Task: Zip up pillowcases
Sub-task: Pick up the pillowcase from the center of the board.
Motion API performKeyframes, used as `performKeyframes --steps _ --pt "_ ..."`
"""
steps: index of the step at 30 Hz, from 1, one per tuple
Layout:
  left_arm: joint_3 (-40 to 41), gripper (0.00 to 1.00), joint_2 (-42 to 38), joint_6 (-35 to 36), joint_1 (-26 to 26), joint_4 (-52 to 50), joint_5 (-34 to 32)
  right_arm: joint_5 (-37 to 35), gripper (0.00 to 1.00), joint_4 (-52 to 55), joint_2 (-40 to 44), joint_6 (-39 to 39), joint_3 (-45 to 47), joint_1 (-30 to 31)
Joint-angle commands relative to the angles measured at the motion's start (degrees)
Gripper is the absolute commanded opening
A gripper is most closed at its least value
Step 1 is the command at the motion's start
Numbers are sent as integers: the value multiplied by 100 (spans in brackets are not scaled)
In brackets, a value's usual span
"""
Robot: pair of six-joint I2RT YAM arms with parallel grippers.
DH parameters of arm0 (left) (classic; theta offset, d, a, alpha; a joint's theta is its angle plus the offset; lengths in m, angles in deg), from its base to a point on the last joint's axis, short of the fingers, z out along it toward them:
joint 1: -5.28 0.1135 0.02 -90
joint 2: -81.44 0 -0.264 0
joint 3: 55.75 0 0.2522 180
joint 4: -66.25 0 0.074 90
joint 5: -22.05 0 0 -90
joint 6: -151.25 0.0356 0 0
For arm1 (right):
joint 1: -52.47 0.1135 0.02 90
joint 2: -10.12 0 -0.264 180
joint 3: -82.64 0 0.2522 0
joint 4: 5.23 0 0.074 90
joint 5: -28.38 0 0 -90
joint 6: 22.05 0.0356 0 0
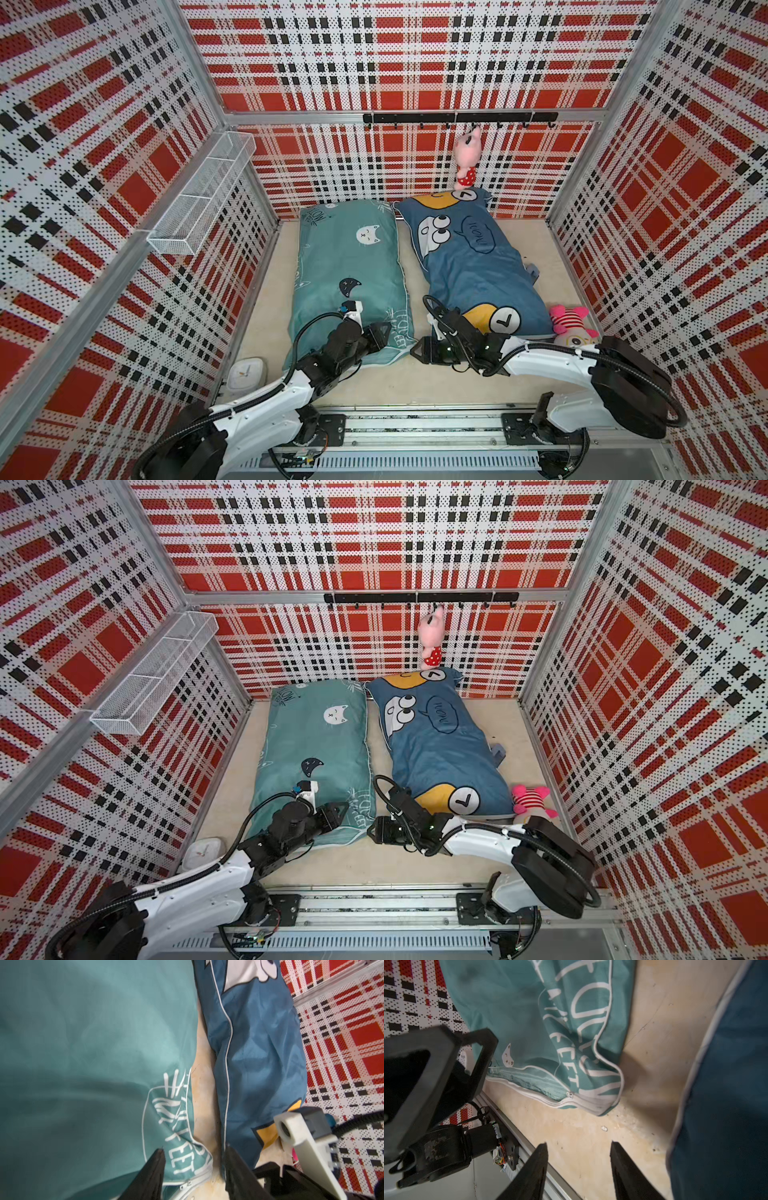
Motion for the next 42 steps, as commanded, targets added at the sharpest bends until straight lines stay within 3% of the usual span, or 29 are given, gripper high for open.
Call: performKeyframes --steps 1,11,30,35,42 --pt "300 49 18 -304 -117 342 363 -142 56 -998 -330 524 1 12" --pt "634 45 344 -844 -414 1204 607 -402 58 -1694 -1042 974 113 12" --pt "744 42 1168 -1243 -740 2143 485 -498 7 -1873 -1165 1150 250 1" --pt "704 42 1445 -1228 -768 2281 499 -426 1 -2132 -1058 1268 421 -25" --pt "598 44 1790 -1249 -812 2569 549 -167 0 -2765 -890 1495 698 -112"
